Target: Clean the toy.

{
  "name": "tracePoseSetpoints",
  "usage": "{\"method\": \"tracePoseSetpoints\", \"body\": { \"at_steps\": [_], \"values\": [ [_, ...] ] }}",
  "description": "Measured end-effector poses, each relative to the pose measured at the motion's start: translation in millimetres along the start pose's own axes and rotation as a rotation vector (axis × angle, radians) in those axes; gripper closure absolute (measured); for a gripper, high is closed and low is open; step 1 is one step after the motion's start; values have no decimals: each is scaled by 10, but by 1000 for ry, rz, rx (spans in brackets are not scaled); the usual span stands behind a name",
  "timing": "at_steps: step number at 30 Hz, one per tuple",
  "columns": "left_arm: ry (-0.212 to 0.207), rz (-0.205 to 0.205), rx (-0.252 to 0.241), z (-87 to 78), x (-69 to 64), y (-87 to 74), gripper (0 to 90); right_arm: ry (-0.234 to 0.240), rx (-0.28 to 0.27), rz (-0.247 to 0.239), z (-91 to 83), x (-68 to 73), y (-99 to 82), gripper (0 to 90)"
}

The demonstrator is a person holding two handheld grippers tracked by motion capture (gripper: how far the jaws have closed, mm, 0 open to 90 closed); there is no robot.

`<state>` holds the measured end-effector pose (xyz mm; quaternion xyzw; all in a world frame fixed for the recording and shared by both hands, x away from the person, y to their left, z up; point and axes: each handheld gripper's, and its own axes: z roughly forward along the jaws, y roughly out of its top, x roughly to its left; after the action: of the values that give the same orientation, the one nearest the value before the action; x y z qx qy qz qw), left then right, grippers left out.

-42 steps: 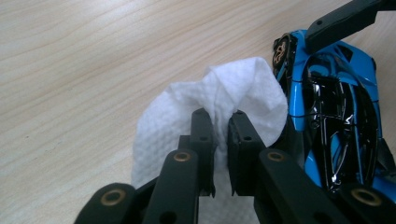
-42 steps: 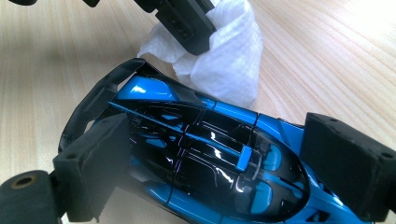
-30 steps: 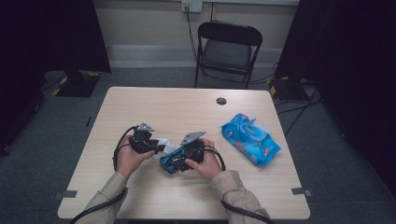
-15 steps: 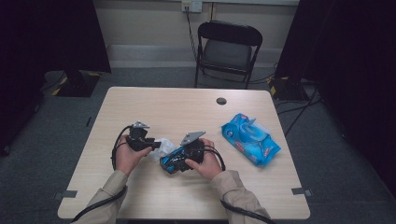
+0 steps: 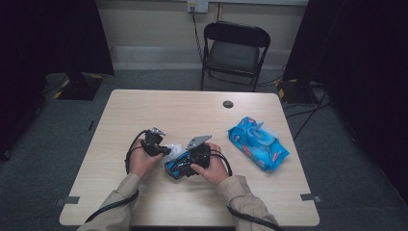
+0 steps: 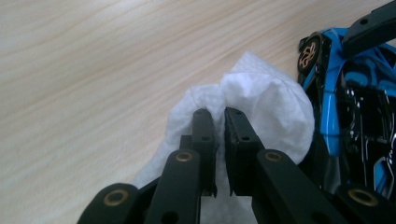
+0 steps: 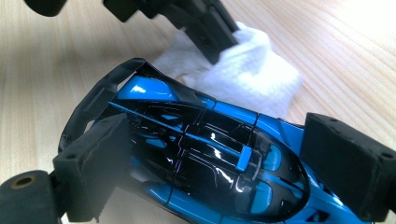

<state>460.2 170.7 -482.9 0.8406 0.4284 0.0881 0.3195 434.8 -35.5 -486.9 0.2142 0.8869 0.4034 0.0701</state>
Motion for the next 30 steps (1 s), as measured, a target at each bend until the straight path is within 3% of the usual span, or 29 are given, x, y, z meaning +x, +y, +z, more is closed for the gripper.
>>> {"method": "tracePoseSetpoints", "body": {
  "at_steps": [6, 16, 20, 23, 25, 30],
  "values": [
    [-14, 14, 7, 118, -107, 146, 846, 1, -8, 1, -1, -2, -10, 80],
    [-8, -12, -13, 141, -44, 278, 855, 1, -7, 3, -2, -1, -10, 80],
    [-56, -9, -16, 248, -91, 402, 855, 1, -9, 4, -2, -3, -12, 80],
    [-62, 4, 0, 320, -125, 452, 854, 1, -10, 4, -2, -9, -12, 79],
    [-56, 2, -6, 397, -154, 456, 854, 2, -9, 4, -2, -9, -12, 79],
    [-101, -4, -26, 418, -163, 431, 854, 1, -16, 7, -1, -7, -19, 80]
  ]
}}
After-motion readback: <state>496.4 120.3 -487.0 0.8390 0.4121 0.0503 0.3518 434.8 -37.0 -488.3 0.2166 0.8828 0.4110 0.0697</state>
